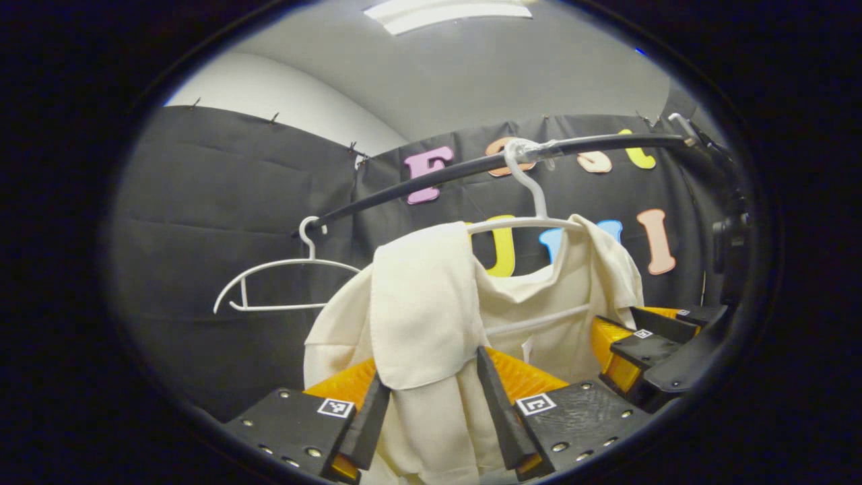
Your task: Grasp the clothes on the hanger with both hands and then place them into the laundry hamper below.
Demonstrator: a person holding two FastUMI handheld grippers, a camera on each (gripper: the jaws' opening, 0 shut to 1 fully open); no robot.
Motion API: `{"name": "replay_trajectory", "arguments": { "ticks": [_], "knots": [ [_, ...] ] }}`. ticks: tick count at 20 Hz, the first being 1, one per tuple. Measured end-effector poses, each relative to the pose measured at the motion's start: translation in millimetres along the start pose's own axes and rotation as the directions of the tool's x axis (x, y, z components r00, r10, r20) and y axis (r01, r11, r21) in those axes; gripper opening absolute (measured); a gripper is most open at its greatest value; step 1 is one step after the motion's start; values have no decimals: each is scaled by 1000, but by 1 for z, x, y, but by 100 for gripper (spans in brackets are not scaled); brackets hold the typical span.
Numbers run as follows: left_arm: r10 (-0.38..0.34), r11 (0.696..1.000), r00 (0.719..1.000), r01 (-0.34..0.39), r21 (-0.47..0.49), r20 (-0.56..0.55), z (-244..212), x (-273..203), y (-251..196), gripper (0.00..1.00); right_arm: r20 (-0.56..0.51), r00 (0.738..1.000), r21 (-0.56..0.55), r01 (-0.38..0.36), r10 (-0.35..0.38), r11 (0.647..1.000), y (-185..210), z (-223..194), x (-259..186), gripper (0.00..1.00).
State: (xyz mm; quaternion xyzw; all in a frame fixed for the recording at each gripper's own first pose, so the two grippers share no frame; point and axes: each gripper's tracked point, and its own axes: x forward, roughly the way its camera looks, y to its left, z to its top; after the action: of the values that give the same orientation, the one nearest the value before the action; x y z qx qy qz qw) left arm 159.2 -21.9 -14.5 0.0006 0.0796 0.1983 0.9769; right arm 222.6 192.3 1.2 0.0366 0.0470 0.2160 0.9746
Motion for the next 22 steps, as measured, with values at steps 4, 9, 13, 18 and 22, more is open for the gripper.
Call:
{"name": "replay_trajectory", "arguments": {
  "ticks": [4,9,13,18,22],
  "knots": [
    [-30,1000,999,30,-4,-33,-12,9,-8,71,24,999,28,31,-32,999,-11,3,14,16],
    [-46,999,999,46,-19,-7,-4,19,-21,76,-23,1000,9,8,-7,1000,-15,-7,25,20],
    [-33,999,999,33,-8,7,7,33,-33,72,-3,1000,-2,23,-23,1000,-21,0,34,21],
    [-16,995,1000,15,-97,-14,2,41,-18,37,-14,1000,23,-18,18,1000,-16,3,52,1],
    [-19,986,1000,23,-163,25,16,37,8,1,-27,999,-58,-40,38,998,-13,-1,48,0]
  ]
}}
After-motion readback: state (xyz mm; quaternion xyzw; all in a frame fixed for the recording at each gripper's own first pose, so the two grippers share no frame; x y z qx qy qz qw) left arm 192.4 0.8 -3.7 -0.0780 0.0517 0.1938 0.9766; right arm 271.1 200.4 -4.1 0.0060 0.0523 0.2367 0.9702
